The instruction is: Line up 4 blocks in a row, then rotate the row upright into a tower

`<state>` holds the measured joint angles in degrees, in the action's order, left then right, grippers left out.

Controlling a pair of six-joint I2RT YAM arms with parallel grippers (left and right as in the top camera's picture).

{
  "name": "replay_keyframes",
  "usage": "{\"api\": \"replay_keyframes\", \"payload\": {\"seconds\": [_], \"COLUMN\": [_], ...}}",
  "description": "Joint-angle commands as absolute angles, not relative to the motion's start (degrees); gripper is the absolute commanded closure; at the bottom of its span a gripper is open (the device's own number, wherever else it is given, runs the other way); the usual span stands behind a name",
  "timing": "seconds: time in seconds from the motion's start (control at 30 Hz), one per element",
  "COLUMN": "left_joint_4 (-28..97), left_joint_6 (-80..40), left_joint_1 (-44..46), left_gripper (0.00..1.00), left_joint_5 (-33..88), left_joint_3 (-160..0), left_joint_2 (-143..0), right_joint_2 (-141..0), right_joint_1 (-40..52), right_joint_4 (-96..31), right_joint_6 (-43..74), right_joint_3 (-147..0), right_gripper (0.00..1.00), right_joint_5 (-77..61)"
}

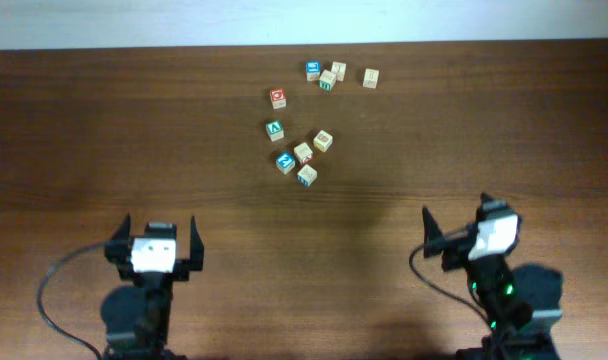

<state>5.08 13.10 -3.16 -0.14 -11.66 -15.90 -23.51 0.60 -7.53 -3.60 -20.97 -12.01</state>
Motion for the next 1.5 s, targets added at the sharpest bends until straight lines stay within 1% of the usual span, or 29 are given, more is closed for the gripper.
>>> {"api": "replay_keyframes", "payload": {"seconds": [0.0,0.1,0.17,0.27,0.33,0.37,0.4,0.5,0.57,0.6,0.63,0.67,0.7,0.73,0.77,0.87,0.97,1.0,1.33,1.4,1.47], "left_joint_4": [7.01,15.14,26.37,48.75,59.16,60.6,61.8,61.63,62.7,62.7,62.72,62.67,62.65,62.65,62.65,62.67,62.48,62.5,62.46,62.43,62.39], "left_joint_6": [13.78,13.78,13.63,13.56,13.56,13.56,13.56,13.56,13.56,13.56,13.56,13.56,13.58,13.58,13.56,13.58,13.56,13.56,13.15,13.17,13.17], "left_joint_1": [-3.03,-3.03,-3.03,-3.03,-3.03,-3.03,-3.03,-3.03,-3.03,-3.03,-3.03,-3.03,-3.03,-3.03,-3.03,-3.03,-3.03,-3.03,-3.03,-3.03,-3.03], "left_gripper": [0.01,0.01,0.01,0.01,0.01,0.01,0.01,0.01,0.01,0.01,0.01,0.01,0.01,0.01,0.0,0.01,0.0,0.0,0.01,0.0,0.0], "left_joint_5": [0.71,3.86,9.56,11.11,15.29,15.75,15.7,15.73,15.73,15.73,15.73,15.73,15.7,15.68,15.68,15.68,15.68,15.68,15.66,14.96,13.91], "left_joint_3": [-24.43,-42.28,-60.45,-90.76,-106.43,-109.54,-112.42,-112.44,-112.44,-112.44,-112.44,-112.44,-112.44,-112.44,-112.44,-112.44,-112.44,-112.44,-112.44,-112.44,-112.44], "left_joint_2": [-29.43,-47.94,-64.4,-90.39,-103.42,-106.26,-110.0,-113.49,-113.8,-113.8,-113.8,-113.8,-113.8,-113.8,-113.8,-113.8,-113.8,-113.8,-113.8,-113.8,-113.8], "right_joint_2": [-38.0,-55.86,-68.29,-88.62,-101.23,-105.69,-113.75,-127.31,-132.73,-133.88,-135.06,-136.64,-137.49,-138.87,-140.27,-143.37,-144.99,-145.25,-146.47,-147.33,-147.37], "right_joint_1": [0.36,0.36,0.36,0.56,2.24,3.22,5.45,11.14,15.42,16.29,17.12,18.06,18.39,18.74,19.0,19.51,19.59,19.62,22.5,22.48,22.48], "right_joint_4": [-13.13,-24.64,-32.88,-48.36,-58.83,-62.76,-68.69,-74.65,-74.06,-72.53,-70.43,-67.2,-66.28,-65.52,-64.95,-62.81,-59.96,-59.7,-60.93,-60.88,-60.99], "right_joint_6": [-3.33,-3.33,-3.33,-3.36,-4.54,-6.33,-10.61,-17.54,-28.03,-30.22,-29.23,-24.01,-23.68,-23.66,-23.49,-23.46,-20.23,-19.05,-18.96,-18.94,-18.46], "right_joint_3": [-35.11,-52.97,-65.82,-88.84,-104.07,-109.54,-119.37,-132.81,-133.29,-133.29,-133.29,-133.29,-133.29,-133.29,-133.14,-132.0,-131.66,-131.57,-130.17,-129.27,-129.27], "right_gripper": [0.02,0.02,0.02,0.02,0.02,0.02,0.02,0.02,0.02,0.02,0.02,0.02,0.01,0.05,0.14,0.26,0.37,0.39,0.39,0.43,0.51], "right_joint_5": [-18.41,-22.87,-27.77,-36.34,-36.86,-36.86,-36.6,-28.14,-26.04,-26.02,-26.57,-26.48,-26.22,-24.08,-20.12,-11.73,-8.34,-8.32,-8.34,-8.32,-8.23]}}
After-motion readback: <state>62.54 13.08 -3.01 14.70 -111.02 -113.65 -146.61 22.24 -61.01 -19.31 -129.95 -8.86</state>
